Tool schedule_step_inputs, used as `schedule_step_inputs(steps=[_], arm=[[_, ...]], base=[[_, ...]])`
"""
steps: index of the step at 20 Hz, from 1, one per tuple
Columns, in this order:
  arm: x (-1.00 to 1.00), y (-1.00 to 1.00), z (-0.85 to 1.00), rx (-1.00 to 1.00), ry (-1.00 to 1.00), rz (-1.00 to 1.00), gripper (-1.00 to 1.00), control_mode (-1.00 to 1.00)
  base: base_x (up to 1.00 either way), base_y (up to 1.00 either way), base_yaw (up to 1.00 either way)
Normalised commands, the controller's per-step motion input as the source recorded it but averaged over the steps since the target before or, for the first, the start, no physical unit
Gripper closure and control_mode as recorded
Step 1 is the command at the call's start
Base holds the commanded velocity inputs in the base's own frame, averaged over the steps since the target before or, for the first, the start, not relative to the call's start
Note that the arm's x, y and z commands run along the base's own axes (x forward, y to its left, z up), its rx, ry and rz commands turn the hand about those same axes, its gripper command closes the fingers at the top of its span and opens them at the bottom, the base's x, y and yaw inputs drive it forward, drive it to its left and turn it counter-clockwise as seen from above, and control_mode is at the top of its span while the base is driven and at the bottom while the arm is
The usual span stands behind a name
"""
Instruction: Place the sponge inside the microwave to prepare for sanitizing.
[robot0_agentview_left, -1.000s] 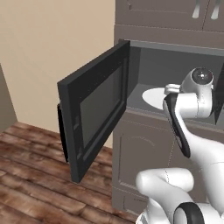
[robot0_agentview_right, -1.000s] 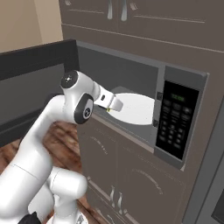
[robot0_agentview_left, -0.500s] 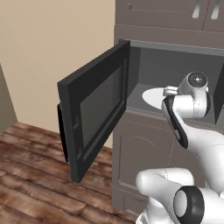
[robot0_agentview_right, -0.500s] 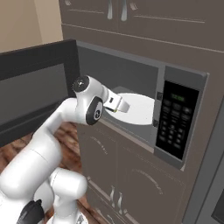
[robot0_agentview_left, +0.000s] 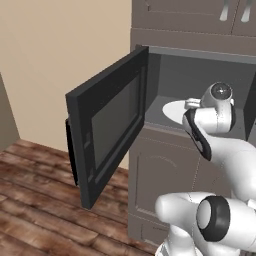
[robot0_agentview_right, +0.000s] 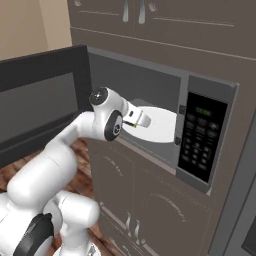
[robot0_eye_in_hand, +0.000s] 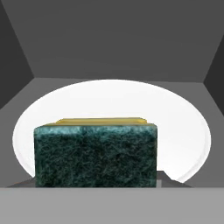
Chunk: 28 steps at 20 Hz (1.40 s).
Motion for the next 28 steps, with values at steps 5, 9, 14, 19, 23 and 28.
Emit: schedule_step_inputs(steps=[5,9,14,19,23,28], arm=[[0.08,-0.08,-0.1,0.0,0.03,0.0,1.0,-1.0],[0.05,-0.1,-0.1,0.0,0.05,0.0,1.0,-1.0],[0.1,-0.03,-0.16,0.0,0.05,0.0,1.0,-1.0],[0.11,0.0,-0.21,0.0,0.04,0.0,1.0,-1.0],[0.14,-0.02,-0.21,0.0,0.01,0.0,1.0,-1.0],[0.22,-0.08,-0.12,0.0,0.0,0.0,1.0,-1.0]], base=[[0.0,0.0,0.0],[0.0,0.0,0.0],[0.0,0.0,0.0],[0.0,0.0,0.0],[0.0,0.0,0.0],[0.0,0.0,0.0]])
